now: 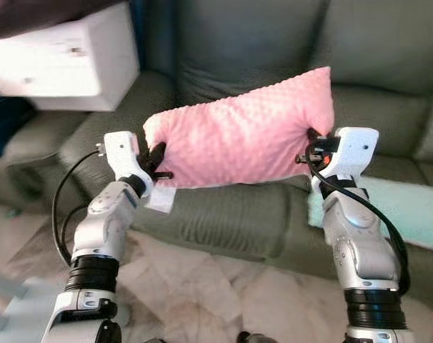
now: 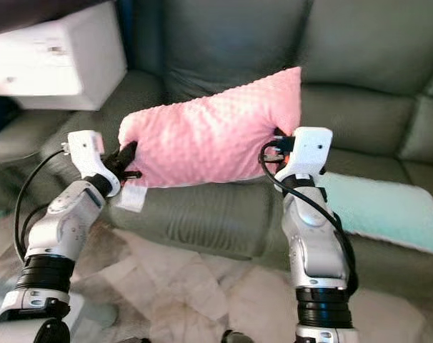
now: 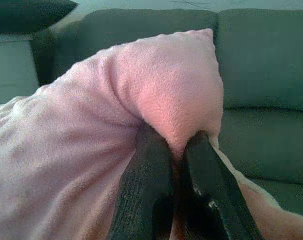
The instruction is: Move the pillow to the sofa
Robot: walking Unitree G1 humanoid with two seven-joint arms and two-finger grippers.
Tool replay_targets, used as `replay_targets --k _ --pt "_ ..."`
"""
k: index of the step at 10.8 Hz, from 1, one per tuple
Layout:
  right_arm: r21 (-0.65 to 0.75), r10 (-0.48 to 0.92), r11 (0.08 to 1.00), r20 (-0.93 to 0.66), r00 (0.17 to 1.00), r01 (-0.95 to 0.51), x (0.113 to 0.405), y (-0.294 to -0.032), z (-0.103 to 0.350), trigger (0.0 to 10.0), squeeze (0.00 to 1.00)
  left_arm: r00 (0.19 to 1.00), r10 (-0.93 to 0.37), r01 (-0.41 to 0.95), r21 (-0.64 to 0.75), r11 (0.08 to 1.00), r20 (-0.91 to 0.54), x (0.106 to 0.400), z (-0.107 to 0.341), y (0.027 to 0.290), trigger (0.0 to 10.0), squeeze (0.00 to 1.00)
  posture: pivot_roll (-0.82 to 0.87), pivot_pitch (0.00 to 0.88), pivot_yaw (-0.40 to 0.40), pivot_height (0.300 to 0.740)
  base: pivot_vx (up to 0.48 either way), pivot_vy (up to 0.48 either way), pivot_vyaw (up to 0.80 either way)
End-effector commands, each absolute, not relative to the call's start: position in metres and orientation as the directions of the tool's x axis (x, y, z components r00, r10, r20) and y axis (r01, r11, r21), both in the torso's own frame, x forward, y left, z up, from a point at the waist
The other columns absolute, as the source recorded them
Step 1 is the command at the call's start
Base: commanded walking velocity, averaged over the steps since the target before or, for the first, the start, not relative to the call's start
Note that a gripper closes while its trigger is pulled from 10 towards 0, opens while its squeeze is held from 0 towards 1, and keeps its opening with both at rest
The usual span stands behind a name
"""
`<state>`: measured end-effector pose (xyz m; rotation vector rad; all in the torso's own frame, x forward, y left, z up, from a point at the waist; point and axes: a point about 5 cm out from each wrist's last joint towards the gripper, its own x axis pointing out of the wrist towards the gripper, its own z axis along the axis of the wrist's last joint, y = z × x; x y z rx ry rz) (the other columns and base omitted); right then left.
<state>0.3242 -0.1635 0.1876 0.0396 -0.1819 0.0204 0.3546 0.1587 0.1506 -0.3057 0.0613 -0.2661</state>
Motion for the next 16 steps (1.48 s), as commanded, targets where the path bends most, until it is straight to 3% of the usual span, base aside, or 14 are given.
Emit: replay_targets --k 1,2,4,5,8,11,16 --pt "0.037 -0.005 0.999 0.194 0.981 -0.002 0.322 -0.168 0.191 0.0 0.00 0.966 -0.260 0.250 -0.269 0.930 -0.001 0.357 0.155 0.161 10.0 0.00 -0.15 0.116 -0.010 0.740 0.000 0.000 -0.80" --pt "0.035 -0.006 0.999 0.192 0.981 -0.001 0.322 -0.168 0.190 0.0 0.00 0.961 -0.277 0.266 -0.313 0.912 0.008 0.356 0.153 0.162 10.0 0.00 -0.15 0.116 -0.010 0.740 0.000 0.000 -0.80" --pt "0.034 -0.004 0.999 0.184 0.983 -0.002 0.321 -0.169 0.188 0.0 0.00 0.968 -0.252 0.241 -0.236 0.941 -0.013 0.356 0.151 0.167 10.0 0.00 -0.15 0.118 -0.010 0.740 0.000 0.000 -0.69" --pt "0.026 0.006 1.000 0.173 0.985 -0.011 0.320 -0.167 0.186 10.0 0.00 0.968 -0.249 0.241 -0.177 0.954 -0.023 0.355 0.149 0.169 10.0 0.00 -0.15 0.120 -0.012 0.740 0.000 0.000 0.00" --pt "0.035 0.001 0.999 0.146 0.989 -0.006 0.319 -0.165 0.172 10.0 0.00 0.962 -0.268 0.249 -0.220 0.943 -0.059 0.343 0.124 0.176 10.0 0.00 -0.14 0.124 -0.016 0.740 0.000 0.000 0.00" --pt "0.030 -0.030 0.999 0.097 0.995 0.028 0.310 -0.165 0.147 10.0 0.00 0.985 -0.159 0.147 -0.163 0.976 -0.062 0.323 0.097 0.205 10.0 0.00 -0.12 0.127 -0.017 0.740 0.000 0.000 0.00" --pt "0.034 -0.042 0.999 0.077 0.996 0.039 0.299 -0.163 0.136 10.0 0.00 0.972 -0.236 0.234 -0.157 0.960 0.008 0.330 0.110 0.193 10.0 0.00 -0.13 0.139 -0.012 0.740 0.068 0.000 0.00"
